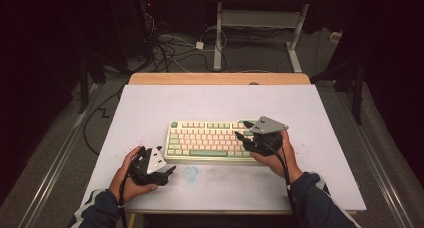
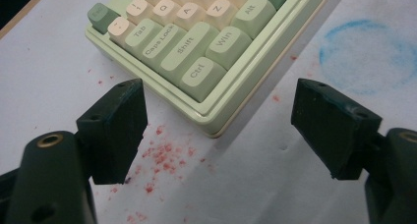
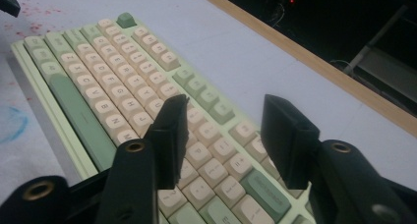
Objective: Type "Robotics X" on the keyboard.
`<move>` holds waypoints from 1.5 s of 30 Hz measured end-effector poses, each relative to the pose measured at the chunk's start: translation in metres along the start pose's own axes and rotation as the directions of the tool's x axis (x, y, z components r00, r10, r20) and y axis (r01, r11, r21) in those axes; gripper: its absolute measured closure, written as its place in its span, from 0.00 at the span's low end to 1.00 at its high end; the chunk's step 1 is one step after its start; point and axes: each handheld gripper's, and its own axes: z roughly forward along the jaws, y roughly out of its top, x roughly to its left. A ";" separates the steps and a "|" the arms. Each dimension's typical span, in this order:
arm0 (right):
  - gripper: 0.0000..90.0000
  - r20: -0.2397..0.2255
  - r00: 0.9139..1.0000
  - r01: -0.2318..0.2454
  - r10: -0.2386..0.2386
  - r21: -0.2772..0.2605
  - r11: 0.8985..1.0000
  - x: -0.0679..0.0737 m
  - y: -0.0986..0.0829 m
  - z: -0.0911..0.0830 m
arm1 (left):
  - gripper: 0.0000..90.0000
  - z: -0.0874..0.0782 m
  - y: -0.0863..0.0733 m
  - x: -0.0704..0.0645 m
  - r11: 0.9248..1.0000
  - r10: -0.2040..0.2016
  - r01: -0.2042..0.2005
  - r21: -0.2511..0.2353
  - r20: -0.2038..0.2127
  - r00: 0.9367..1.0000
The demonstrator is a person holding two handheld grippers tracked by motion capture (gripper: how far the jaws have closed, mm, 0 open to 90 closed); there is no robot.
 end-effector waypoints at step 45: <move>0.22 0.207 0.978 -0.024 0.029 -0.024 0.999 -0.002 -0.088 -0.084 | 0.41 -0.003 0.016 0.004 0.998 -0.051 0.050 -0.039 -0.033 0.998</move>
